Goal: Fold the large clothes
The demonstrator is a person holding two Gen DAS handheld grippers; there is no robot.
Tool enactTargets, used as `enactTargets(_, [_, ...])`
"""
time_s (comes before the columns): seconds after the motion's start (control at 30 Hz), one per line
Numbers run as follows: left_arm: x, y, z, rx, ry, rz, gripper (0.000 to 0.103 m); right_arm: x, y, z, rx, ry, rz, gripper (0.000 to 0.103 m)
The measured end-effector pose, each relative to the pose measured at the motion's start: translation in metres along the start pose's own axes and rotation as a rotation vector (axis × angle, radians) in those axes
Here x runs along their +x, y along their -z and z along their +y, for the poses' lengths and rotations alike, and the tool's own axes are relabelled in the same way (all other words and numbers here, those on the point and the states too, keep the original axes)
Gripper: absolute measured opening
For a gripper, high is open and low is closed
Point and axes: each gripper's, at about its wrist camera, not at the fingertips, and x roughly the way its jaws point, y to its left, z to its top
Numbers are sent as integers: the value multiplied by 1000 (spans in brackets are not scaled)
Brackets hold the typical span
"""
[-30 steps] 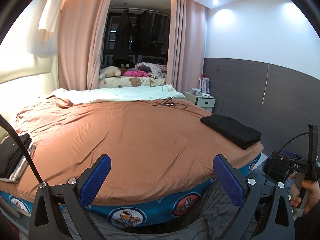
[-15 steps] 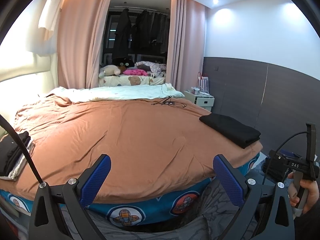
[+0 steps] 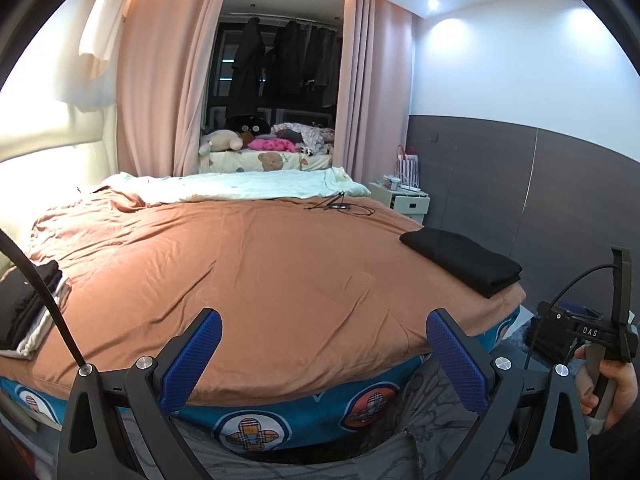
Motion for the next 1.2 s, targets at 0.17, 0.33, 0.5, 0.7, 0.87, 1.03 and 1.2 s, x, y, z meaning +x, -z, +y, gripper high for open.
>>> enactTargets(0.17, [1,2,-2,-1,-3,4,103,2,-1,-4,-1,-3,6,103])
enactTargets(0.33, [2,1,-2,-5,-4,6,103,1,-2,-5,-3,-5,5,103])
enactTargets(0.5, [1,1,-2,-5,-4,6,103,2,-1,-5,-1,-4,6,103])
enactTargets(0.7, [2,1,-1,-5,-3,6,103,2,-2,-6,-3,-5,5,103])
enactTargets(0.87, [2,1,-1,-5,-4,6,103,2,-2,-6,-4,-4,6,103])
enactTargets(1.03, [0,1,-3,-9,-7,0,103,2,-6,-10,-4,-7,9,103])
enactTargets(1.2, [-6,1,-9,-8,-9,-6,103,-2,-7,-12,-9,-12,7,103])
